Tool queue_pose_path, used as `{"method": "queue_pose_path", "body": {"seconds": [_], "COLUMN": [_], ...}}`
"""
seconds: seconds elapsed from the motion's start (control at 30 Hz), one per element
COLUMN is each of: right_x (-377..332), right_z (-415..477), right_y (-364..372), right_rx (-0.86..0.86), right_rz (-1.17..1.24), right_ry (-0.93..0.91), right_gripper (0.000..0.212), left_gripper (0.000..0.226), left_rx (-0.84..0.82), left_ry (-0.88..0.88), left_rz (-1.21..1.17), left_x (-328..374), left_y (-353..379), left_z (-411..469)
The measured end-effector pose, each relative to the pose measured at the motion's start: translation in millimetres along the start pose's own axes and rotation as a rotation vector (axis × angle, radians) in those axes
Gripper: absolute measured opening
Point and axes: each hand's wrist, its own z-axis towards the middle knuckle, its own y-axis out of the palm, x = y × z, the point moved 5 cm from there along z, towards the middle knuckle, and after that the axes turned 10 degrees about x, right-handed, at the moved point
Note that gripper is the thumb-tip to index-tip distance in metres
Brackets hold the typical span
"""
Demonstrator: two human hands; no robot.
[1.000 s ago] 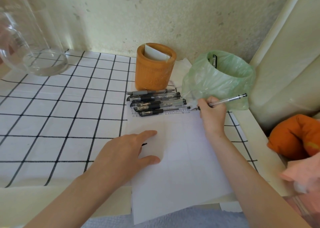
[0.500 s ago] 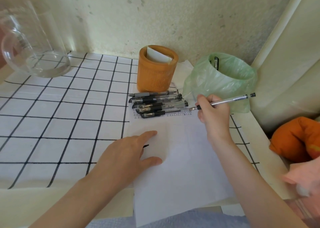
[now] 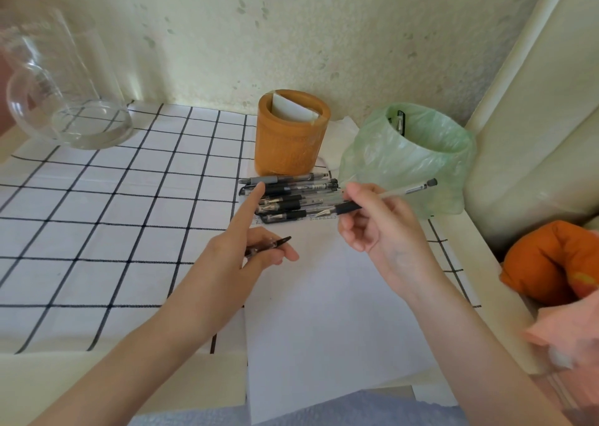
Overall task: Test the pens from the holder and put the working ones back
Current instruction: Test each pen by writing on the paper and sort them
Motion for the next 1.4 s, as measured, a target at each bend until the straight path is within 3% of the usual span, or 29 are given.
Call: {"method": "queue_pose_path", "body": {"seconds": [0.5, 0.7, 0.83, 0.97, 1.17, 1.4], "right_x": [13.9, 16.0, 19.3, 22.1, 28.6, 28.1], "right_z": [-14.2, -14.3, -13.5, -11.8, -14.0, -15.2], "right_y": [31.2, 32.0, 30.1, 29.0, 33.8, 35.8], "right_rx": [-0.162, -0.183, -0.184, -0.178, -0.21, -0.241], "right_rz": [-0.216, -0.163, -0.148, -0.127, -0.161, -0.138], "right_ry": [-0.023, 0.021, 0.05, 0.066, 0.037, 0.054], "right_gripper": [0.021, 0.014, 0.021, 0.027, 0.025, 0.023], "left_gripper": [0.067, 0.005, 0.03, 0.034, 0.026, 0.027], "left_rx": [-0.001, 0.067, 0.015, -0.081, -0.09, -0.086], "left_ry": [0.039, -0.051, 0.032, 0.081, 0.074, 0.084], "left_rz": [0.091, 0.05, 0.195, 0.283, 0.412, 0.406], "left_x": [-0.3, -3.2, 3.1, 6.5, 2.2, 3.8], "left_y": [2.6, -8.8, -5.8, 1.8, -2.3, -1.5], "left_z": [-0.5, -0.9, -4.9, -10.6, -8.3, -8.3]}}
